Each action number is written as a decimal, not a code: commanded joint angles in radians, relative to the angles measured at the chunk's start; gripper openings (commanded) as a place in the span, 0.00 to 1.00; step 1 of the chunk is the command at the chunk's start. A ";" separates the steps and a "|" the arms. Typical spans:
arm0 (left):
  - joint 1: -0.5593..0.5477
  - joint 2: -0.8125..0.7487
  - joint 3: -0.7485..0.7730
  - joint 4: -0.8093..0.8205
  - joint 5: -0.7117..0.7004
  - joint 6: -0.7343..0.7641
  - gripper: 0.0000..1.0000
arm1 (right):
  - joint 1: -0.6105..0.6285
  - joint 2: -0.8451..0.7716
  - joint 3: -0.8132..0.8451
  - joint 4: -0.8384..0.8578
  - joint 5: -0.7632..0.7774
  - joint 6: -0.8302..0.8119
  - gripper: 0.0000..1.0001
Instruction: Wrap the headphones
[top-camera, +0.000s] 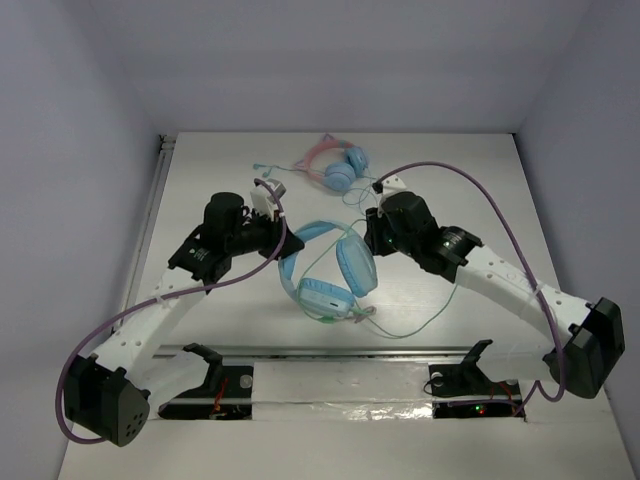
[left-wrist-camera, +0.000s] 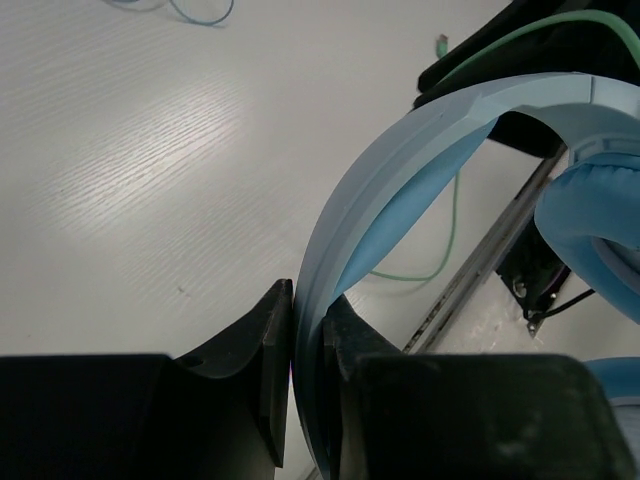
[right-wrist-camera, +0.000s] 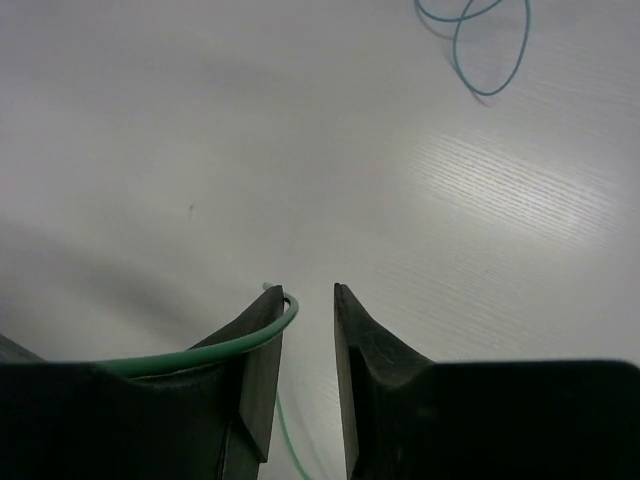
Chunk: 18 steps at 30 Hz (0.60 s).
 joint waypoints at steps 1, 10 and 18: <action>0.008 -0.037 0.081 0.132 0.114 -0.083 0.00 | -0.032 -0.063 -0.049 0.227 -0.109 0.030 0.33; 0.017 -0.030 0.138 0.213 0.096 -0.208 0.00 | -0.043 -0.095 -0.295 0.678 -0.333 0.126 0.46; 0.017 -0.013 0.214 0.183 0.022 -0.237 0.00 | -0.052 0.038 -0.413 0.934 -0.347 0.188 0.50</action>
